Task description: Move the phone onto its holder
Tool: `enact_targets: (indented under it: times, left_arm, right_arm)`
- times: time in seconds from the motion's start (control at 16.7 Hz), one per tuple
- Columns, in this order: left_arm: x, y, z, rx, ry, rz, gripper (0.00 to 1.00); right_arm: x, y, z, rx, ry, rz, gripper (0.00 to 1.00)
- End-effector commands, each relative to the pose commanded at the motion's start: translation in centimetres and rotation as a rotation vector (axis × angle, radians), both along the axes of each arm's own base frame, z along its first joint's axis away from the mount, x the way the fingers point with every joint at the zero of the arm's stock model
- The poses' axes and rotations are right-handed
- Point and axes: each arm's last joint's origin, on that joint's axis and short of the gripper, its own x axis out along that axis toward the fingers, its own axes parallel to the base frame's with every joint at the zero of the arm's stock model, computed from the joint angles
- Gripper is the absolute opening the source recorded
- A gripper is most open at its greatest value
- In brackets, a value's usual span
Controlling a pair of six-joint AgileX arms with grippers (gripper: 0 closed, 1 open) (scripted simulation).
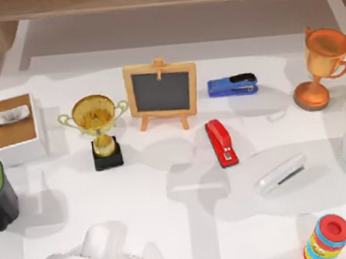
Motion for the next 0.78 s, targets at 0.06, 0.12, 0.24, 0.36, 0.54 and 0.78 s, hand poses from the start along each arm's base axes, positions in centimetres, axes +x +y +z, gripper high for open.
enact_targets:
  times: [0.06, 0.12, 0.24, 0.36, 0.54, 0.78]
  left_arm:
    - [0.0, 0.0, 0.0, 0.000, 0.000, 0.000, 1.00]
    - [0.0, 0.0, 0.0, 0.000, 0.000, 0.000, 1.00]
    - [0.0, 0.0, 0.0, 0.000, 0.000, 0.000, 1.00]
    - [0.0, 0.0, 0.0, 0.000, 0.000, 0.000, 1.00]
    - [0.0, 0.0, 0.0, 0.000, 0.000, 0.000, 1.00]
    - [0.0, 0.0, 0.0, 0.000, 0.000, 0.000, 1.00]
  right_arm:
    - [0.1, 0.1, 0.2, -0.003, -0.001, 0.002, 0.00]
    - [0.1, 0.1, 0.2, -0.002, -0.001, 0.001, 0.00]
    - [-0.2, -0.1, 0.6, 0.010, -0.001, -0.020, 0.00]
    - [-0.8, -0.4, 1.0, 0.020, 0.007, -0.059, 0.00]
    - [-0.7, -0.1, 1.6, -0.003, 0.013, -0.094, 0.00]
    - [1.2, 0.7, 0.6, -0.037, 0.008, -0.070, 0.00]
